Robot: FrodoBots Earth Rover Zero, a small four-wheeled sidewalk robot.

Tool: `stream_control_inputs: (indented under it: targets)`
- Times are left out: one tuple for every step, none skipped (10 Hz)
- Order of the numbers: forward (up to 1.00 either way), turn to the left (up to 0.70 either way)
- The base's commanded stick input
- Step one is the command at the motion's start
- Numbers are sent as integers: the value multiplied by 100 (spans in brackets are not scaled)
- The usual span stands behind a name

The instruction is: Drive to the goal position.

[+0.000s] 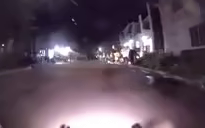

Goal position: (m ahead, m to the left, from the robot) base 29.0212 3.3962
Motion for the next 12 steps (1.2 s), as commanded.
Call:
stream_control_inputs:
  targets:
    - [100, -21]
    - [100, -37]
    - [100, -14]
    - [100, 0]
    - [100, 0]
    - [100, 0]
    - [100, 0]
    - [100, 0]
    - [100, 0]
    - [100, 0]
    - [100, 0]
    - [100, 0]
